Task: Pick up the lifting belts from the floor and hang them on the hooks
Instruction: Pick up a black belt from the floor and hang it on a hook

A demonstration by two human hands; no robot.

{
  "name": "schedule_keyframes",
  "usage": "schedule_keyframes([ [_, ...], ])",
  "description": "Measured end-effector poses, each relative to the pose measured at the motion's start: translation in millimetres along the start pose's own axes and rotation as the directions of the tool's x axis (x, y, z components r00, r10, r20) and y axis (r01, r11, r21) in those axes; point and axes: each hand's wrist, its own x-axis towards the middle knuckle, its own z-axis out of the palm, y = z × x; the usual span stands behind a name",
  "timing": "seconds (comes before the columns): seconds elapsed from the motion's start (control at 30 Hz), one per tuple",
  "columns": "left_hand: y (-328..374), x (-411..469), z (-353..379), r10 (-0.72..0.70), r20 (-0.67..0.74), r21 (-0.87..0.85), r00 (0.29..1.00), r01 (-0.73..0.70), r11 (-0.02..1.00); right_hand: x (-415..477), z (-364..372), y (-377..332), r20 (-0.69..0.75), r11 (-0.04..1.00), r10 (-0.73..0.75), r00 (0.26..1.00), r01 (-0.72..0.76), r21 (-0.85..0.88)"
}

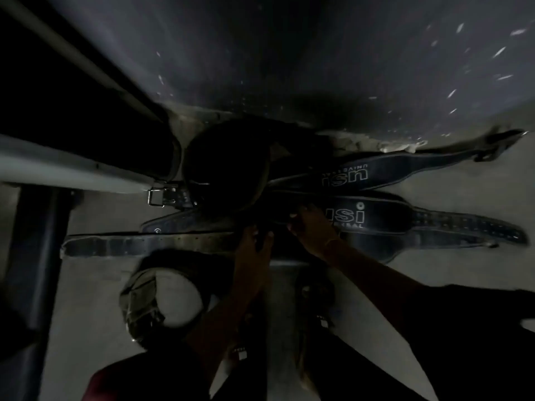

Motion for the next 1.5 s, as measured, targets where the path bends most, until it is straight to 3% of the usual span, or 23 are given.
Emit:
schedule_keyframes([
  [0.13, -19.0, 45.0, 8.1, -0.032, 0.033, 0.073, 0.999, 0.029, 0.997, 48.2, 3.9, 2.6, 0.051, 0.991, -0.014, 0.999, 0.021, -0.129],
  [0.33, -32.5, 67.8, 9.6, -0.067, 0.046, -0.062, 0.997, 0.070, 0.996, 78.3, 2.0, -3.2, 0.082, 0.967, 0.055, 0.995, -0.033, -0.251],
  [0.43, -22.7, 65.7, 9.6, -0.021, 0.045, -0.108, 0.999, 0.026, 0.994, 76.8, 2.7, -4.5, 0.095, 0.934, 0.063, 0.993, -0.025, -0.356],
  [0.53, -10.5, 59.7, 7.0, 0.033, 0.038, -0.102, 0.999, -0.029, 0.994, 80.6, -0.3, -3.3, 0.095, 0.943, 0.125, 0.988, -0.089, -0.322],
  [0.7, -6.2, 68.0, 5.3, 0.127, 0.041, 0.014, 0.991, -0.128, 0.992, 79.8, -5.7, 1.8, 0.236, 0.931, 0.091, 0.967, 0.001, -0.365],
  [0.8, 0.0, 67.3, 3.9, 0.099, 0.009, 0.064, 0.995, -0.100, 0.993, 61.9, 2.5, -0.6, 0.391, 0.939, 0.061, 0.918, 0.080, -0.334],
  [0.93, 21.8, 53.5, -7.9, 0.094, -0.004, 0.124, 0.996, -0.092, 0.988, 23.2, -14.5, -28.4, 0.474, 0.935, 0.027, 0.880, 0.146, -0.323],
  [1.03, 48.4, 37.2, -22.3, 0.108, 0.089, 0.104, 0.990, -0.117, 0.988, -7.5, -46.9, -54.3, 0.526, 0.929, -0.006, 0.850, 0.199, -0.312],
  [1.13, 62.3, 22.0, -33.4, 0.131, 0.122, 0.124, 0.984, -0.146, 0.981, -38.5, -76.5, -72.7, 0.489, 0.957, -0.029, 0.872, 0.165, -0.238],
  [1.27, 77.4, -17.6, -39.6, 0.147, -0.021, 0.154, 0.989, -0.142, 0.978, -81.9, -107.8, -87.8, 0.460, 0.969, -0.024, 0.888, 0.134, -0.207],
  [1.43, 79.9, -83.6, -42.8, 0.173, 0.038, 0.105, 0.984, -0.176, 0.979, -127.3, -126.2, -98.0, 0.428, 0.996, -0.008, 0.904, 0.046, -0.079],
  [1.5, 77.5, -97.6, -50.2, 0.118, -0.016, 0.093, 0.993, -0.116, 0.989, -139.8, -130.0, -100.3, 0.404, 1.000, 0.007, 0.915, -0.008, 0.001],
])
